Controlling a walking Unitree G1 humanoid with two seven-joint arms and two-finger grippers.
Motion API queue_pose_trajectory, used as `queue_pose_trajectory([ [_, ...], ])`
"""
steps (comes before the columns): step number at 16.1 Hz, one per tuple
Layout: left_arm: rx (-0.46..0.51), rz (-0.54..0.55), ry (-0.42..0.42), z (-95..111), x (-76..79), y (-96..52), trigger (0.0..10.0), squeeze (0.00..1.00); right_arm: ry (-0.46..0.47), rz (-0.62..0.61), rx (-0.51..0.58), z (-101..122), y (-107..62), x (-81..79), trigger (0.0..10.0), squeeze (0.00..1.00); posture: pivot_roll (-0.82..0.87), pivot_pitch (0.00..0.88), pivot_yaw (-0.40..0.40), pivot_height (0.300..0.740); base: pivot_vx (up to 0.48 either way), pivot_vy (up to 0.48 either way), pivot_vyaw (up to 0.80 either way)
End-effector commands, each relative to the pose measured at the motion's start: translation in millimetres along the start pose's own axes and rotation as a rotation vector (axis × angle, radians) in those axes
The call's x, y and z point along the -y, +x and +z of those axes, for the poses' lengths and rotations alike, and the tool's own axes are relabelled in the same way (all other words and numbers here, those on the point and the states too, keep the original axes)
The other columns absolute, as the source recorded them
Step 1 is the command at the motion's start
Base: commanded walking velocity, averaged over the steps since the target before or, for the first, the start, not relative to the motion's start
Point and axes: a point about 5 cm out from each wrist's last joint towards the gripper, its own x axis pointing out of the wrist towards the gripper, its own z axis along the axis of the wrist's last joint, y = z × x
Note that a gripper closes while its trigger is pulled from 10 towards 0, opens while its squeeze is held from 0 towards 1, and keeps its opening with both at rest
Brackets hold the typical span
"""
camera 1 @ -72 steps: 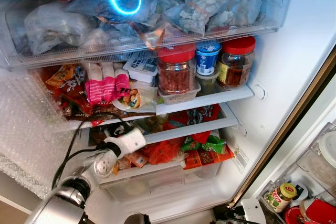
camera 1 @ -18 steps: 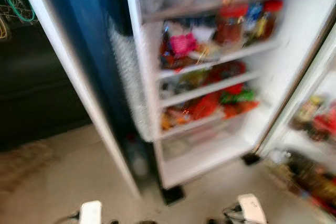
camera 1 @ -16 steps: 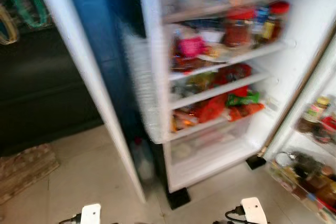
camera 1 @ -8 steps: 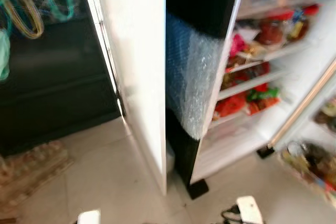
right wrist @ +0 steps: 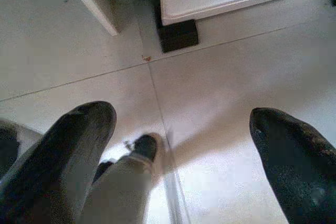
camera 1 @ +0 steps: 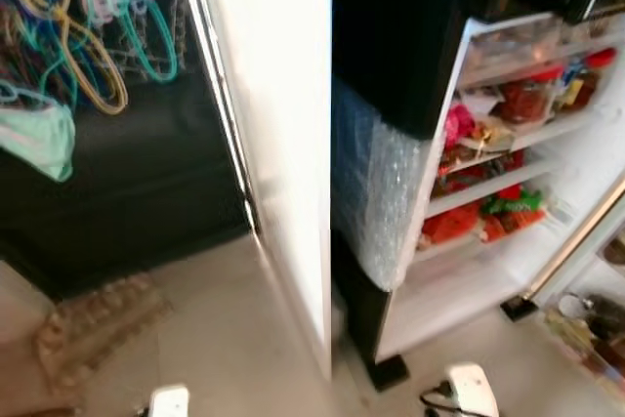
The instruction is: Restocking fridge
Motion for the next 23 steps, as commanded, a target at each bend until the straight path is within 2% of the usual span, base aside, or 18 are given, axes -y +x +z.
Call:
queue_pose_trajectory([
  [1,-0.019,-0.009,0.007,-4.5,3.4,-0.4,10.0,0.0,0.011,-0.022,-0.021,-6.2,-1.9,5.9,10.0,0.0,-0.07,0.0,0.031,0.74,0.0,0.0,0.0],
  [6,-0.027,-0.029,0.024,-3.2,5.5,0.2,10.0,0.0,0.039,-0.038,-0.01,-7.2,-1.9,5.4,10.0,0.0,-0.07,0.0,0.038,0.74,0.0,0.343,0.0],
  [9,-0.025,-0.032,0.031,-3.4,5.7,0.2,10.0,0.0,0.043,-0.049,-0.014,-7.9,-2.2,6.5,10.0,0.0,-0.08,0.0,0.037,0.74,0.0,0.0,-0.15],
  [14,-0.022,-0.036,0.053,-1.5,5.7,0.5,10.0,0.0,0.027,-0.052,-0.022,-7.5,-2.3,7.8,10.0,0.0,-0.08,0.0,0.033,0.74,0.0,0.0,-0.79],
  [15,-0.019,-0.038,0.083,-0.2,6.2,0.8,10.0,0.0,0.027,-0.051,-0.025,-7.6,-2.4,8.3,10.0,0.0,-0.08,0.0,0.029,0.74,0.0,0.0,-0.79],
  [23,-0.025,-0.021,0.051,0.5,5.6,1.1,10.0,0.0,0.008,-0.046,-0.029,-5.9,-2.4,9.7,10.0,0.0,-0.09,0.0,0.025,0.74,0.0,-0.047,-0.78],
])
